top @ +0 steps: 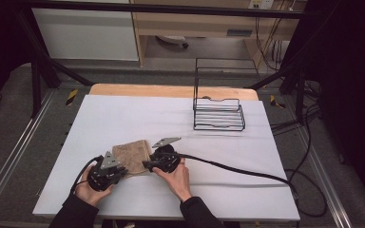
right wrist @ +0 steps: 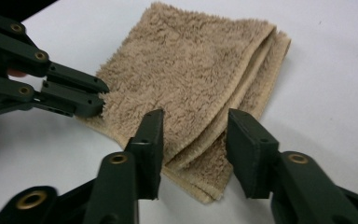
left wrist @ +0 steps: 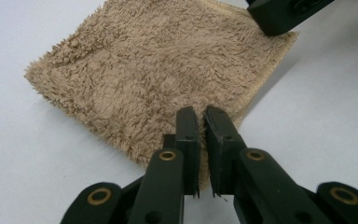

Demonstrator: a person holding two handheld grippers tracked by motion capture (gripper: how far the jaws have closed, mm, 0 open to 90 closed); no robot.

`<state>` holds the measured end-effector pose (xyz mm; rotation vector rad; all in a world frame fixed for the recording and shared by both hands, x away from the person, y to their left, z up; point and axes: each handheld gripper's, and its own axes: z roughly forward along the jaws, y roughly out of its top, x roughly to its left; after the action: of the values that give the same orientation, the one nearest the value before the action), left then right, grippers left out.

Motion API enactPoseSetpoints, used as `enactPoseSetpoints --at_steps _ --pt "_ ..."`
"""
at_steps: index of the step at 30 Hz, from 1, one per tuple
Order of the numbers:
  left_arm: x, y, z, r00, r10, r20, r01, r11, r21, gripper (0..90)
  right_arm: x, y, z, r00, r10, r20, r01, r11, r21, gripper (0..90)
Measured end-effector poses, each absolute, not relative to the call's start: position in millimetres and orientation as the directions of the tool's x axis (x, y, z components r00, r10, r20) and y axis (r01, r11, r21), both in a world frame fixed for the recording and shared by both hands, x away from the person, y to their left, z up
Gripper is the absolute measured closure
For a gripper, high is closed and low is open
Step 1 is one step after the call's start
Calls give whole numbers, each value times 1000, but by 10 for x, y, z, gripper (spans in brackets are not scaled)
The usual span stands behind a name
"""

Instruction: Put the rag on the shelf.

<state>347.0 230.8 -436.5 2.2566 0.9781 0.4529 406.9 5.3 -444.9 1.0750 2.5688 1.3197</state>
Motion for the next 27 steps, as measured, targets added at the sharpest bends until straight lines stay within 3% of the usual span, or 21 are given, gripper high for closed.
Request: enactPoseSetpoints --at_steps 2,3,5,6,8,14,16,18,20,24,27 --pt "3474 2306 -4369 666 744 59 528 -526 667 817 4063 59 -4482 -754 608 250 564 404 720 732" --pt "3474 2305 -4369 666 744 56 529 -524 668 817 4063 59 -4482 -754 608 250 564 404 720 732" --pt "3471 2304 -4367 665 744 56 528 -523 669 808 4054 61 -4483 -753 607 254 567 403 718 875" --pt "3471 2309 -4364 665 745 51 530 -519 671 802 4047 62 -4477 -749 614 250 567 398 721 895" --pt "3472 2328 -4349 662 749 34 532 -501 683 765 4048 51 -4456 -752 606 259 568 398 720 900" --pt "3454 2428 -4233 637 770 -36 523 -397 754 520 4083 -9 -4300 -740 632 230 551 372 747 900" --pt "3459 2474 -4219 619 784 -54 525 -361 771 483 4102 -9 -4317 -735 641 222 556 383 738 900" --pt "3490 2543 -4229 594 802 -59 539 -343 769 390 4131 -1 -4417 -726 662 186 568 424 705 894" --pt "3499 2566 -4233 586 808 -61 545 -338 768 368 4135 -8 -4446 -729 659 184 563 425 708 885" --pt "3531 2659 -4239 556 827 -79 563 -305 768 297 4130 -45 -4412 -735 643 215 556 389 735 666" --pt "3550 2710 -4242 541 836 -86 568 -288 771 268 4129 -49 -4389 -734 646 211 548 379 746 598"
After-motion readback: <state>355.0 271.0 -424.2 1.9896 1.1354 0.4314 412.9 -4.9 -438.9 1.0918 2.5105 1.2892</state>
